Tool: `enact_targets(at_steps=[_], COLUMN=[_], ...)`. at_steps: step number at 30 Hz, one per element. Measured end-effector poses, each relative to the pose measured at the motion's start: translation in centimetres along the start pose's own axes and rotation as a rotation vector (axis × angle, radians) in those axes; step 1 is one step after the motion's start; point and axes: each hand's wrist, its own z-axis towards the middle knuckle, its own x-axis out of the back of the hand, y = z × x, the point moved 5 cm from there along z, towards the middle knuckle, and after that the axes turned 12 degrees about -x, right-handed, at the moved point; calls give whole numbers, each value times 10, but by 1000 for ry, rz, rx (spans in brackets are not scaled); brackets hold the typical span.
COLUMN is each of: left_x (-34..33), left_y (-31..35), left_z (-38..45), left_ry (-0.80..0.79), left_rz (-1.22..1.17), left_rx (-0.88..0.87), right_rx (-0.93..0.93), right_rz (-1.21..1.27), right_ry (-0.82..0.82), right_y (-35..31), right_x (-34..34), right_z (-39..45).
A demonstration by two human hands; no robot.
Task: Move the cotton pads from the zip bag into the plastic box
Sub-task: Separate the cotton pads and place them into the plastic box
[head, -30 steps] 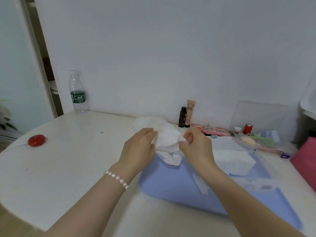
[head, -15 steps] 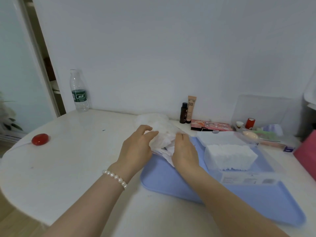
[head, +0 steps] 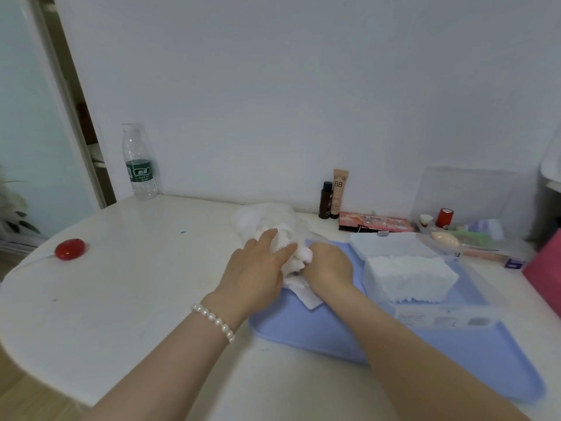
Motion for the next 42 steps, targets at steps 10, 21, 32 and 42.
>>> enact_targets(at_steps=[10, 21, 32, 42], left_x=[-4, 30, 3, -27], left_y=[-2, 13, 70, 77], left_z=[22, -4, 43, 55], left_ry=[106, 837, 194, 201], left_rz=[138, -406, -1918, -2079], left_rx=[266, -48, 218, 278], right_rx=[-144, -184, 1, 123], right_rz=[885, 1204, 1209, 932], right_ry=[-203, -548, -434, 24], right_y=[19, 58, 63, 83], right_x=[31, 61, 83, 96], right_z=[-20, -48, -34, -15])
